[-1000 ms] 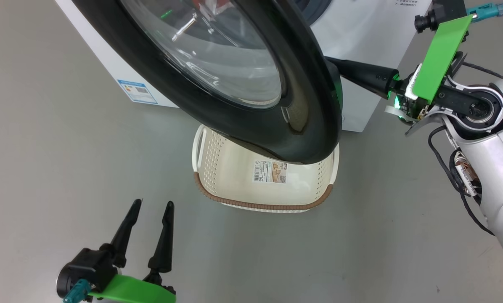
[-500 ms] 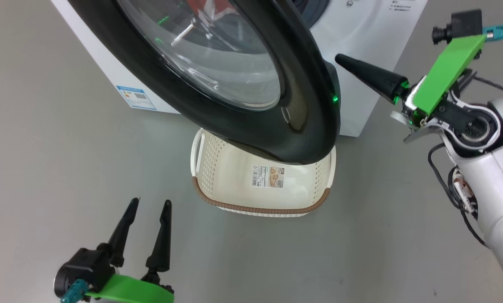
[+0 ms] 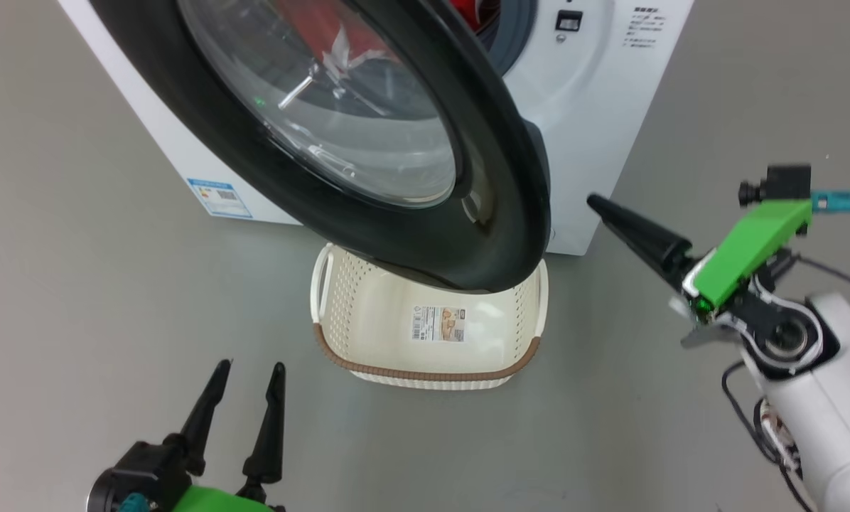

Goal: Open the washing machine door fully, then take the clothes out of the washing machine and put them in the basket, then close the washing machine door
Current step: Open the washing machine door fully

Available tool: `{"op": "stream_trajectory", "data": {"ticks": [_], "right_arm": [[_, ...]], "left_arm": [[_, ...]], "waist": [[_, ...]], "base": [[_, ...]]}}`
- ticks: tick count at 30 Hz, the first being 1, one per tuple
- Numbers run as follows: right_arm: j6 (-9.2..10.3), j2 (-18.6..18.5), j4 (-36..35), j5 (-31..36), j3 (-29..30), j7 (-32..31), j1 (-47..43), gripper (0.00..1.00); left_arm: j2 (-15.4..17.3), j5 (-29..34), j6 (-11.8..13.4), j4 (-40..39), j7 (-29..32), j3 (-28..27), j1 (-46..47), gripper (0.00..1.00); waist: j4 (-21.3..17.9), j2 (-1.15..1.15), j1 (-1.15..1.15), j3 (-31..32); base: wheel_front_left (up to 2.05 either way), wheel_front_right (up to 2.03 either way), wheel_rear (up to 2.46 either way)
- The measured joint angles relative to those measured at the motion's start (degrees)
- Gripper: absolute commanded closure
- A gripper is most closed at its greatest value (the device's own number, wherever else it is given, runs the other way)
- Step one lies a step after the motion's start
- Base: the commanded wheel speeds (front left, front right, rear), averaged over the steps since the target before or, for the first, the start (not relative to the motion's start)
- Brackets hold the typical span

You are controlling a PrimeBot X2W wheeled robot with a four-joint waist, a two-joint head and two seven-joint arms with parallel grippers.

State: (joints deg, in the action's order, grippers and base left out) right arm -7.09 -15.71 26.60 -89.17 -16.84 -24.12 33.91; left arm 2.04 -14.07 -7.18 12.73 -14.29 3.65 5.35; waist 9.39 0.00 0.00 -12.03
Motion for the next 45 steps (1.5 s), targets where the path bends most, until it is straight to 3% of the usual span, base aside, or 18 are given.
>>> {"op": "stream_trajectory", "data": {"ticks": [14,22,35,45], "right_arm": [[0.03,1.7,0.0,0.0,1.1,6.6,-14.8,0.00],[0.03,1.7,0.4,3.0,-1.4,11.1,-19.8,0.00],[0.03,-0.8,0.4,8.4,-4.8,25.7,-21.1,0.00],[0.03,-3.9,2.0,16.3,-14.2,36.7,-21.8,0.00]], "left_arm": [[0.2,0.5,0.0,-0.1,0.0,-1.7,-3.4,0.00],[0.3,0.5,0.0,0.1,0.0,-2.9,-5.5,0.00],[0.3,0.5,0.0,0.5,0.0,-3.6,-5.5,0.00],[0.3,0.5,0.0,0.8,0.0,-4.2,-5.6,0.00]], "waist": [[-3.0,0.00,0.00,3.2],[-5.1,0.00,0.00,4.2],[-6.6,0.00,0.00,4.3],[-6.8,0.00,0.00,4.6]], "base": [[0.00,0.00,0.00],[0.00,0.00,0.00],[0.00,0.00,0.00],[0.00,0.00,0.00]]}}
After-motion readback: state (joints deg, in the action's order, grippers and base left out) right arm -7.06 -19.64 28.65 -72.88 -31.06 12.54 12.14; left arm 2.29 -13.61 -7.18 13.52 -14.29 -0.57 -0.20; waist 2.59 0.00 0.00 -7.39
